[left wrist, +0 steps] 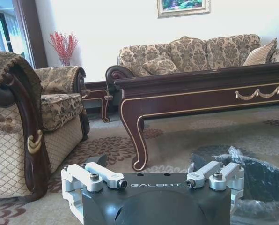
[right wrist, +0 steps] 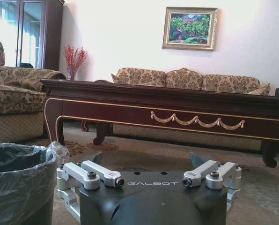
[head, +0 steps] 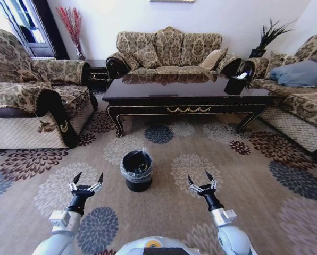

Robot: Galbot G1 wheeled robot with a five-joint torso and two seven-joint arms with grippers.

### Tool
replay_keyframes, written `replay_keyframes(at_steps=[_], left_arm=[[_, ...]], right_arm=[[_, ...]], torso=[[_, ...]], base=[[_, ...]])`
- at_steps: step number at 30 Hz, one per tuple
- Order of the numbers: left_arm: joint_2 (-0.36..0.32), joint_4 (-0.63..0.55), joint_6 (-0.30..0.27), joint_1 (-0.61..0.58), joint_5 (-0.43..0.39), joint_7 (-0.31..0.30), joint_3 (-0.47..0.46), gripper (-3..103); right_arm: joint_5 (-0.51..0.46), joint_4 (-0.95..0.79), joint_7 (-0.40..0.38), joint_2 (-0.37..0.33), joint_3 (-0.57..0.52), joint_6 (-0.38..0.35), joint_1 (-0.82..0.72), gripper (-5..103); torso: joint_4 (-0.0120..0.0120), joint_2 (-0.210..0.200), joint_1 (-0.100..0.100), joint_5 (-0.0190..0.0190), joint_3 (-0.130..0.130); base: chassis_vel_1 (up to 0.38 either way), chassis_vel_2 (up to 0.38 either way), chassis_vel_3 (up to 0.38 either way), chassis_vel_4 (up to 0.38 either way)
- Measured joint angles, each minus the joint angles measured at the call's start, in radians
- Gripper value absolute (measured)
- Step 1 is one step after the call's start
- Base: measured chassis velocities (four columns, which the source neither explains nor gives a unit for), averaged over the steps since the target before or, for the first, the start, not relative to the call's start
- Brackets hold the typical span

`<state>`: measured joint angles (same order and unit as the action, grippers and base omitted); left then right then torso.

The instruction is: Move to the front of the table and pick up the trash from the floor, then place it into the trash bin.

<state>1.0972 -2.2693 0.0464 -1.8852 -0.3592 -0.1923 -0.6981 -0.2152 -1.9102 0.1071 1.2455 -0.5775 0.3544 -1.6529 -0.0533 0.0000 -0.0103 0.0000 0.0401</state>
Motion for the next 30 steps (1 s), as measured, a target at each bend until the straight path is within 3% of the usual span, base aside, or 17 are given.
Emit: replay_keyframes(at_steps=[30], left_arm=[[0.0,0.0,0.0,0.0,0.0,0.0,0.0,100]], right_arm=[[0.0,0.0,0.0,0.0,0.0,0.0,0.0,100]], torso=[[0.0,0.0,0.0,0.0,0.0]], base=[[0.125,-0.128,-0.128,0.133]])
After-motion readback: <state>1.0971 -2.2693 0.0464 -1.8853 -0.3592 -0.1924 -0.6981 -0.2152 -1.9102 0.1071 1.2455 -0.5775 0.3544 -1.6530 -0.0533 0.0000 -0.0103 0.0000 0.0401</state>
